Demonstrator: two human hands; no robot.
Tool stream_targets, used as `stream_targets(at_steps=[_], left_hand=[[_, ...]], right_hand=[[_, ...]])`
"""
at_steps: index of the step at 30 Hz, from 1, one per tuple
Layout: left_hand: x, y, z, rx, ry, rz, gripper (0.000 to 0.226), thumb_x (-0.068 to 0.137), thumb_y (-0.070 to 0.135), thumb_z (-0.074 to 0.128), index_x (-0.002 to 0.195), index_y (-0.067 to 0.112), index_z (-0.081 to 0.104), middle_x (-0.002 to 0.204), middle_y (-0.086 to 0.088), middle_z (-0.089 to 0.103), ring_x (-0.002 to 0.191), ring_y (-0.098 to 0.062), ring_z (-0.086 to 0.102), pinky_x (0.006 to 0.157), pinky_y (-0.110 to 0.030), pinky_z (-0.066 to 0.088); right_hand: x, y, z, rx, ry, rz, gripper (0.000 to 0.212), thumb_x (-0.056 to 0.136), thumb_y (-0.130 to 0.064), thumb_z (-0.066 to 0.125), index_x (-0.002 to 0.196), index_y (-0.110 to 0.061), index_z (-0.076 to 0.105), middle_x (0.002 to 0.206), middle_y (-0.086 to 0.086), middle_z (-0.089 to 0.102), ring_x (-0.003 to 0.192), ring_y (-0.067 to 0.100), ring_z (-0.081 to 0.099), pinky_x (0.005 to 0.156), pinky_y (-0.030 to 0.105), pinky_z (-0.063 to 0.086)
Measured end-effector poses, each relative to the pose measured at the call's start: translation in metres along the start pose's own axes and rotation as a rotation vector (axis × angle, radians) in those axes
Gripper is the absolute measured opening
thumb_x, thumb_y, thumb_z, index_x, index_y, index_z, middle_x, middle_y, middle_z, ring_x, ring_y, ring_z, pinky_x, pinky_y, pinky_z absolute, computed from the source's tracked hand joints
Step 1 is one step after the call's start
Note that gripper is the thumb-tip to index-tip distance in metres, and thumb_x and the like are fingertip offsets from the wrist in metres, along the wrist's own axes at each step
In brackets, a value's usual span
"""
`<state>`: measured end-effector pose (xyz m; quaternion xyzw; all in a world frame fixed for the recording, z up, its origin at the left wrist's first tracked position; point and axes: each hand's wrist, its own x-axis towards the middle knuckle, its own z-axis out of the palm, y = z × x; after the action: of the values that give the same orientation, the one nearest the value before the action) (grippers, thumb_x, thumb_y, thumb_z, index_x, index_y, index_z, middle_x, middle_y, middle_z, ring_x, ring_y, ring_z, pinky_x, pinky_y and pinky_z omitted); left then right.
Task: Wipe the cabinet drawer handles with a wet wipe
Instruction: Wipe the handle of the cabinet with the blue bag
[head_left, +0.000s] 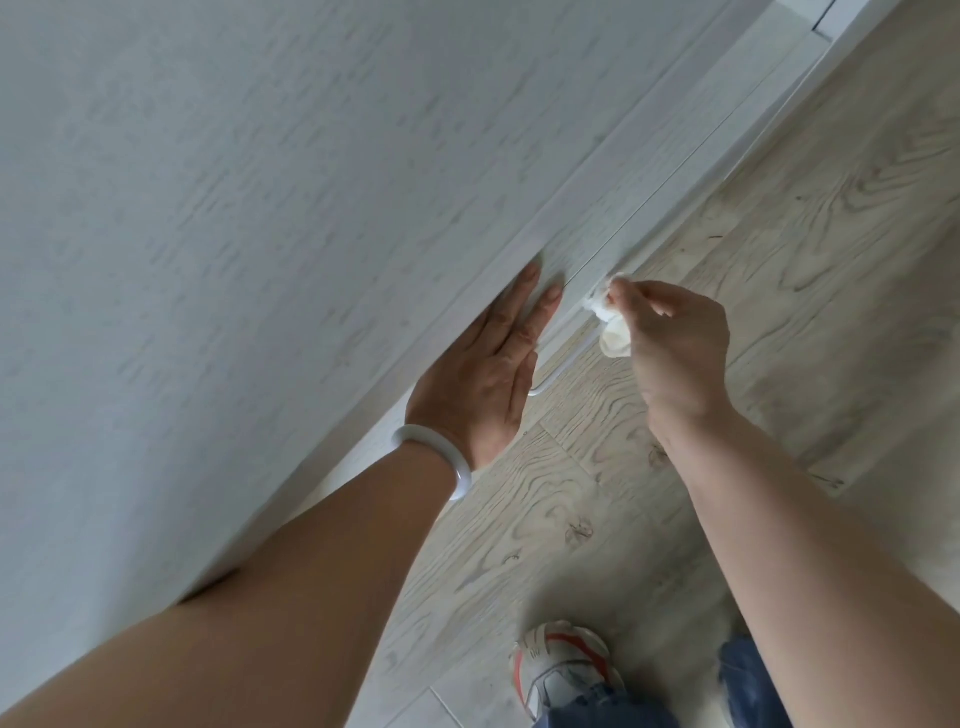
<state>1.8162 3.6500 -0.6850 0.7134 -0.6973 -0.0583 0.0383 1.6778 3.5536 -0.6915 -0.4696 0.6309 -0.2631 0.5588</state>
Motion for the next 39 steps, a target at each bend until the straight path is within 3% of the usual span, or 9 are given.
stream_targets(at_steps=[6, 9, 14, 19, 22, 29, 31, 35, 39], left_hand=[[-0.001, 0.0, 0.0, 0.015, -0.011, -0.003, 0.053, 0.105, 0.019, 0.032, 0.155, 0.014, 0.018, 0.164, -0.005, 0.01, 0.146, -0.004, -0.018, 0.117, -0.019, -0.017], [-0.001, 0.0, 0.0, -0.011, -0.016, -0.005, 0.053, 0.105, 0.018, 0.033, 0.155, 0.014, 0.018, 0.163, -0.005, 0.01, 0.145, -0.002, -0.019, 0.116, -0.018, -0.017], [-0.001, 0.0, -0.001, -0.03, -0.018, -0.008, 0.054, 0.104, 0.017, 0.033, 0.156, 0.015, 0.017, 0.164, -0.004, 0.009, 0.146, -0.003, -0.018, 0.116, -0.018, -0.017], [-0.001, 0.0, -0.001, -0.004, -0.017, -0.003, 0.053, 0.105, 0.018, 0.033, 0.155, 0.015, 0.017, 0.164, -0.004, 0.009, 0.144, -0.001, -0.021, 0.115, -0.016, -0.018], [-0.002, 0.001, 0.0, -0.008, -0.014, -0.01, 0.054, 0.104, 0.017, 0.033, 0.156, 0.015, 0.017, 0.164, -0.004, 0.01, 0.144, 0.001, -0.022, 0.114, -0.015, -0.018], [0.0, 0.0, 0.001, 0.009, -0.024, 0.003, 0.052, 0.105, 0.02, 0.028, 0.156, 0.014, 0.016, 0.164, -0.005, 0.009, 0.148, -0.008, -0.011, 0.117, -0.021, -0.018], [-0.001, -0.002, 0.002, 0.007, -0.026, 0.004, 0.052, 0.105, 0.021, 0.027, 0.156, 0.015, 0.016, 0.164, -0.005, 0.008, 0.15, -0.013, -0.005, 0.117, -0.023, -0.017], [-0.001, -0.001, 0.002, 0.021, -0.012, 0.013, 0.052, 0.105, 0.02, 0.026, 0.155, 0.014, 0.017, 0.164, -0.006, 0.01, 0.15, -0.014, -0.004, 0.118, -0.025, -0.015], [-0.001, -0.001, 0.004, 0.038, -0.015, 0.008, 0.052, 0.104, 0.02, 0.027, 0.156, 0.014, 0.017, 0.164, -0.005, 0.01, 0.149, -0.013, -0.008, 0.118, -0.026, -0.016]], right_hand=[[0.002, 0.013, 0.004, -0.216, -0.051, -0.093, 0.013, 0.088, -0.023, 0.062, 0.082, -0.015, 0.07, 0.073, -0.004, 0.068, 0.068, 0.008, 0.066, 0.07, 0.031, 0.056], [0.001, 0.013, 0.004, -0.224, -0.083, -0.096, 0.019, 0.088, -0.016, 0.06, 0.072, -0.007, 0.064, 0.068, 0.0, 0.067, 0.06, 0.019, 0.067, 0.063, 0.041, 0.058], [-0.008, 0.011, 0.002, -0.206, -0.059, -0.037, 0.019, 0.088, -0.014, 0.062, 0.073, -0.002, 0.064, 0.073, 0.0, 0.07, 0.057, 0.01, 0.068, 0.054, 0.029, 0.056], [0.008, 0.001, 0.004, -0.184, -0.107, -0.053, 0.028, 0.079, -0.005, 0.059, 0.055, 0.004, 0.049, 0.051, 0.011, 0.047, 0.04, 0.012, 0.054, 0.051, 0.042, 0.054], [-0.013, 0.014, 0.004, -0.103, -0.056, 0.002, 0.039, 0.084, -0.008, 0.062, 0.049, -0.004, 0.046, 0.047, 0.003, 0.046, 0.041, 0.012, 0.044, 0.047, 0.03, 0.045], [-0.016, 0.021, 0.014, 0.208, 0.031, 0.256, 0.032, 0.08, -0.01, 0.07, 0.075, 0.019, 0.058, 0.064, 0.016, 0.048, 0.059, 0.022, 0.047, 0.056, 0.012, 0.046], [-0.018, 0.022, 0.019, 0.261, 0.03, 0.321, 0.028, 0.081, -0.011, 0.071, 0.078, 0.016, 0.063, 0.067, 0.015, 0.05, 0.061, 0.021, 0.051, 0.053, 0.006, 0.047], [-0.062, 0.036, 0.035, 0.374, -0.096, 0.5, 0.014, 0.082, -0.016, 0.074, 0.071, -0.007, 0.071, 0.06, 0.001, 0.061, 0.059, 0.01, 0.057, 0.071, 0.018, 0.052], [-0.07, 0.045, 0.045, 0.415, -0.14, 0.52, 0.038, 0.083, -0.017, 0.072, 0.048, -0.017, 0.058, 0.049, -0.008, 0.049, 0.053, 0.006, 0.047, 0.09, 0.028, 0.046]])
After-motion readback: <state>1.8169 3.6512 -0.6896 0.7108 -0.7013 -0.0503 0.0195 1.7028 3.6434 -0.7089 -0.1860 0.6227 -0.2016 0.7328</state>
